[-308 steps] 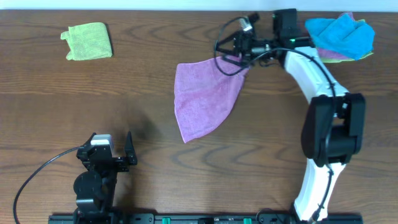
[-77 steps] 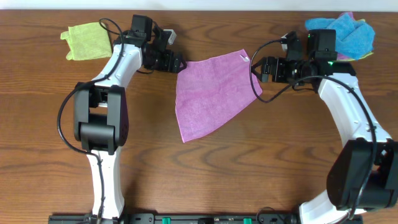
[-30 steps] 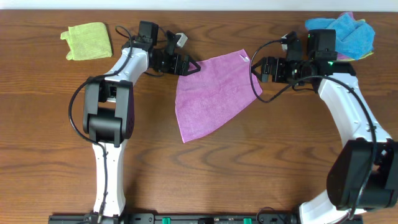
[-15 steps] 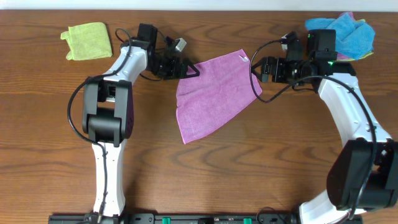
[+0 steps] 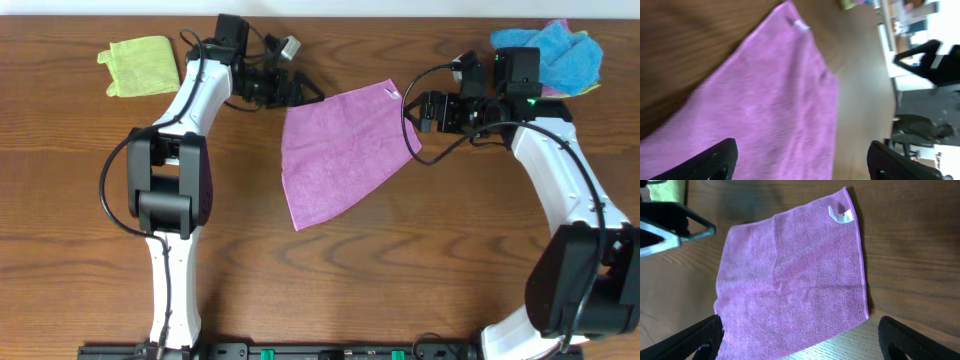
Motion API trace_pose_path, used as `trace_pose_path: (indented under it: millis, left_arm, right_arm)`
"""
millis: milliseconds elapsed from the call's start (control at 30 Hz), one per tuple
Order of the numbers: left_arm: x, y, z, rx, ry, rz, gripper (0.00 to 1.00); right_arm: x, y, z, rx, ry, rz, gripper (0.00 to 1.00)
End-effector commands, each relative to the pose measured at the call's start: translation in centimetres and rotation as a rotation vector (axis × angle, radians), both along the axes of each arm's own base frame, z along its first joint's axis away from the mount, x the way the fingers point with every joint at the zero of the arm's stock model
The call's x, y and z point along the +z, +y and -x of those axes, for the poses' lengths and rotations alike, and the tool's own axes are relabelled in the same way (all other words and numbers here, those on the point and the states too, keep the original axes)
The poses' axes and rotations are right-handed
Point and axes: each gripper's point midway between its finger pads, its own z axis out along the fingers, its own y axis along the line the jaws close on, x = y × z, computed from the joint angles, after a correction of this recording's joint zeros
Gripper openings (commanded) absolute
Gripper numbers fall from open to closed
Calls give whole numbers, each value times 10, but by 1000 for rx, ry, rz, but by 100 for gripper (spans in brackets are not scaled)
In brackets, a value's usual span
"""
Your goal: Fold the cloth
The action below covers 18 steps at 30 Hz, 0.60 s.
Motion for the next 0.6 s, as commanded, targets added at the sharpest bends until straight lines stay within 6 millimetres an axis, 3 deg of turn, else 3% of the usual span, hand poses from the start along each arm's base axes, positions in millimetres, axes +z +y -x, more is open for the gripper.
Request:
trace_pose_path:
  millis: [0,167,333,567]
  left_arm:
    - [40,-10,6,-47,-35,112,84]
    - [26,-9,2,-22,-48,26,80]
    - [-6,6,-18,45,-139,-219,85]
    - [-15,9,-51,107,-326,-393,87]
  right_arm:
    - [2,0,-1,0,-2,-10,99]
    - [2,0,-1,0,-2,-11,99]
    - [2,0,-1,0,-2,-11,99]
    - [2,0,-1,0,-2,-11,99]
